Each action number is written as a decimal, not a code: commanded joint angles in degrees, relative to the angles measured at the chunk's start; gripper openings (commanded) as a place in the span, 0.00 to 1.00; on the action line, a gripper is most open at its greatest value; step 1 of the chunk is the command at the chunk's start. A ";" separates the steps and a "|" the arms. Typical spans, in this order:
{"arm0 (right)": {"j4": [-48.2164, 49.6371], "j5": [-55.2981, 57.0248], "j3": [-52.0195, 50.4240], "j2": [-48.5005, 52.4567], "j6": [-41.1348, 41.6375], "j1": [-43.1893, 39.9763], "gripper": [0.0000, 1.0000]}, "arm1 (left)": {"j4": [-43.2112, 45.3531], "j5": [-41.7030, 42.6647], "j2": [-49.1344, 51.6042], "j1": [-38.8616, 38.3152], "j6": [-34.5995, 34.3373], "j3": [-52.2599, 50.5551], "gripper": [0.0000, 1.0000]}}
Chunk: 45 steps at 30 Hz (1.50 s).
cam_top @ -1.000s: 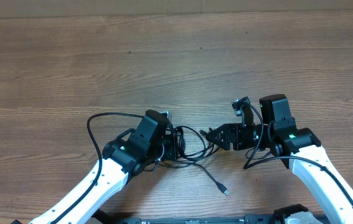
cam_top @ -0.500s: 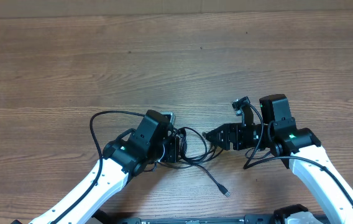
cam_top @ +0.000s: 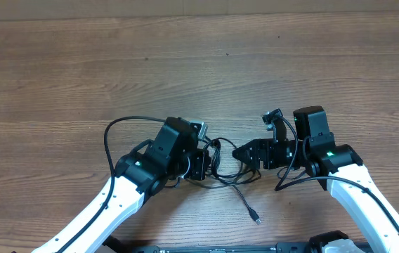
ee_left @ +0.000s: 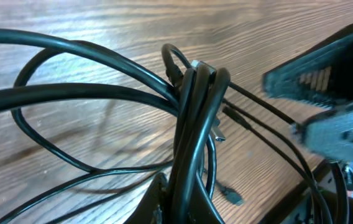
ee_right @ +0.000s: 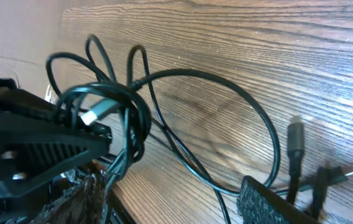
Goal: Untangle cables
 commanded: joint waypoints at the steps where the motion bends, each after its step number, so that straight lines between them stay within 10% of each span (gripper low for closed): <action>1: 0.42 0.52 0.98 0.02 0.02 -0.04 0.68 | 0.09 1.99 -1.27 -0.37 2.34 2.71 0.04; 45: 2.01 0.52 0.98 0.02 1.73 -0.04 0.74 | -11.56 -1.11 -1.27 -0.37 15.21 9.16 0.04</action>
